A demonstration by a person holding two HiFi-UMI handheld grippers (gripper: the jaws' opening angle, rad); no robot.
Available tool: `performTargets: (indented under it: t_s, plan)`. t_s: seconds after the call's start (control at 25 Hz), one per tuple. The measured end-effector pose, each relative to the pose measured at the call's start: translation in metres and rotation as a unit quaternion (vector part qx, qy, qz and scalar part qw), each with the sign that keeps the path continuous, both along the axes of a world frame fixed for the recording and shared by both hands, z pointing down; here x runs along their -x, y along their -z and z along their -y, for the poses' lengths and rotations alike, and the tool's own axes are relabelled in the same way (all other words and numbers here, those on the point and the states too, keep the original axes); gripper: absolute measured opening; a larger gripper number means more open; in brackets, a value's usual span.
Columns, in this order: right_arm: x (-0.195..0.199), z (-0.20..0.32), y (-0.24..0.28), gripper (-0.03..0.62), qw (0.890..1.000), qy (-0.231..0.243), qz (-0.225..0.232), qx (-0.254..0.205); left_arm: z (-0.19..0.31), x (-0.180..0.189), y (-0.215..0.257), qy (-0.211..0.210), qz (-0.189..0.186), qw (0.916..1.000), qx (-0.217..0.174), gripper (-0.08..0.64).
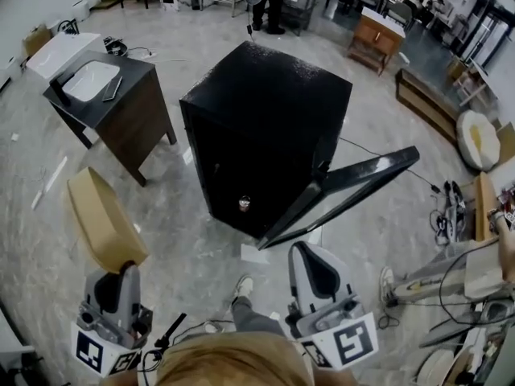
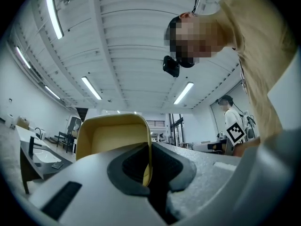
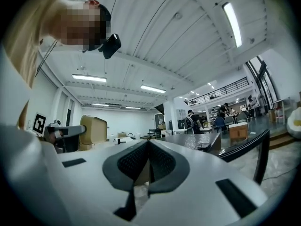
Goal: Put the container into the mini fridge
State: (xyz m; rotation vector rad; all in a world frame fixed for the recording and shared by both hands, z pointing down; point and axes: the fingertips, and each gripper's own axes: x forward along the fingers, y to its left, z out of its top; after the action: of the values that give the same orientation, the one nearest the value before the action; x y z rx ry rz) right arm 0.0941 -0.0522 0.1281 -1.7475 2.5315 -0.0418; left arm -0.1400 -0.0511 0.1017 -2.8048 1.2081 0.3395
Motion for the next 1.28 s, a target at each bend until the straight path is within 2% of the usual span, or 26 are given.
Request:
performTargets:
  t_s: [0.28, 0.48, 0.76, 1.0, 1.28]
  plan:
    - [-0.011, 0.023, -0.021, 0.002, 1.000, -0.002, -0.001, 0.016, 0.025, -0.013, -0.031, -0.004, 0.020, 0.9995, 0.025, 0.015]
    - [-0.009, 0.023, -0.031, 0.002, 1.000, -0.003, -0.006, 0.024, 0.039, -0.022, -0.051, -0.025, 0.041, 0.9975, 0.051, 0.015]
    - [-0.011, 0.031, -0.055, 0.002, 0.999, -0.002, -0.006, 0.036, 0.054, -0.038, -0.085, -0.053, 0.082, 0.9935, 0.058, 0.015]
    - [-0.006, 0.044, -0.089, 0.002, 0.999, 0.012, -0.006, 0.052, 0.066, -0.057, -0.123, -0.080, 0.124, 0.9868, 0.066, 0.015]
    - [-0.010, 0.058, -0.118, 0.002, 0.997, 0.012, -0.003, 0.074, 0.080, -0.083, -0.154, -0.133, 0.185, 0.9715, 0.067, 0.015]
